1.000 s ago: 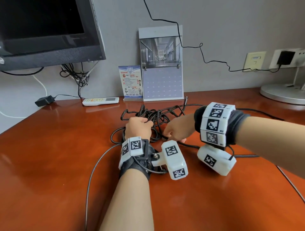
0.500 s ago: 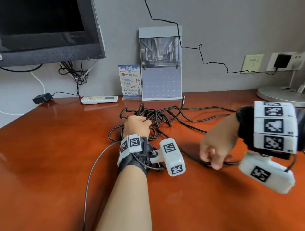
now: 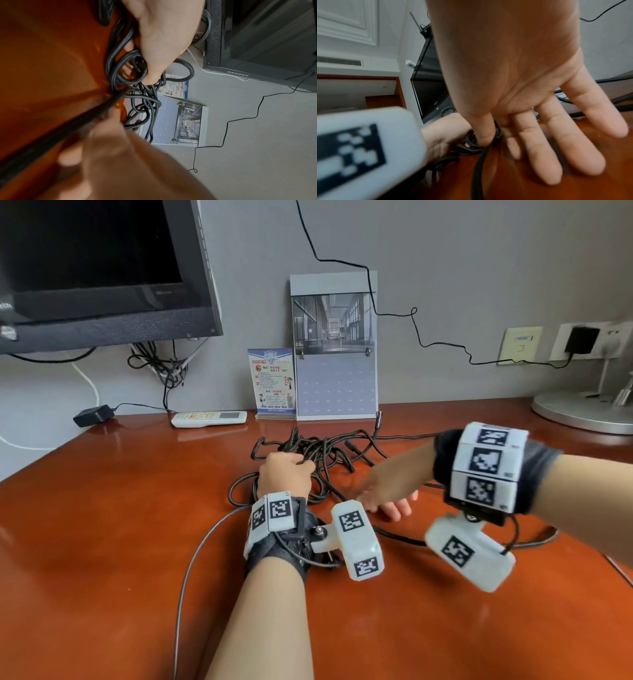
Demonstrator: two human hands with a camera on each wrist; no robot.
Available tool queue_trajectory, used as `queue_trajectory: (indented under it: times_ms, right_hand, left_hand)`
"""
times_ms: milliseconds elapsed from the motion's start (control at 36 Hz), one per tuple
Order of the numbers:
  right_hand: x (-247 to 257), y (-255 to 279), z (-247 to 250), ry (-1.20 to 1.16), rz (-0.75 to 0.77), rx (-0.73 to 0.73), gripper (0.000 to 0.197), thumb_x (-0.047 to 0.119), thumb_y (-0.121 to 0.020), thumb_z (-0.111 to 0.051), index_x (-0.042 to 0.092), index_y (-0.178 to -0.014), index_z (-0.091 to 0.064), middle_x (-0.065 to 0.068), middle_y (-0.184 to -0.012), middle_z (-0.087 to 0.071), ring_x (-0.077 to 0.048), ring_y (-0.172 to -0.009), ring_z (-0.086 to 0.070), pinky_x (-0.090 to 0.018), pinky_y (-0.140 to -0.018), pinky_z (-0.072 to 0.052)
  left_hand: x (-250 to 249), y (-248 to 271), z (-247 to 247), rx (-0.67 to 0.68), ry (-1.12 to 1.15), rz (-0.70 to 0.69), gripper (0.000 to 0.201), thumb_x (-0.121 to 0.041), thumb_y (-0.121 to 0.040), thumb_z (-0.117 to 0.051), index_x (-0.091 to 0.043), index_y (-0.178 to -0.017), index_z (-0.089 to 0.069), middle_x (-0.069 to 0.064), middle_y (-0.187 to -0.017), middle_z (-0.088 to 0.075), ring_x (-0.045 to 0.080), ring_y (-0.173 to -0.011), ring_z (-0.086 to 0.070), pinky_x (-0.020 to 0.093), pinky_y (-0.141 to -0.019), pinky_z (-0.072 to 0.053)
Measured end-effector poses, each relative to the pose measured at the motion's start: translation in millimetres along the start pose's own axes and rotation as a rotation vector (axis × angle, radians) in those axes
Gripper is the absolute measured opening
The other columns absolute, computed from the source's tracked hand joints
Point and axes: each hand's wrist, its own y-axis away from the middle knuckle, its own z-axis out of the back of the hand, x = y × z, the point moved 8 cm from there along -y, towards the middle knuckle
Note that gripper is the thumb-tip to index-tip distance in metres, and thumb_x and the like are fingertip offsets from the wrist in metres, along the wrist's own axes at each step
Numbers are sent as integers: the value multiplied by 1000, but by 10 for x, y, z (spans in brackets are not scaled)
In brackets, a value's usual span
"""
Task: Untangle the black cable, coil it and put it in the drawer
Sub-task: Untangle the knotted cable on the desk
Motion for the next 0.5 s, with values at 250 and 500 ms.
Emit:
queue_trajectory:
  times_ms: [250, 500]
  right_hand:
    - [278, -326, 226, 258, -2, -138, 44, 33, -103, -26, 6, -83, -54, -1, -65, -55, -5, -45, -46, -8, -32, -31]
    - [188, -239, 182, 320, 136, -148, 18, 23, -98, -41, 14, -83, -44, -12, -99, -62, -26, -90, -55, -36, -80, -44]
  left_hand:
    - [9, -23, -13, -9, 10, 9, 27, -26, -83, -69, -20, -109, -72, 1, -110, -70, 19, -96, -65, 22, -65, -39]
    - [40, -51, -33, -6, 13, 7, 25, -27, -82, -70, -21, -107, -72, 0, -109, -71, 18, -91, -65, 23, -65, -41]
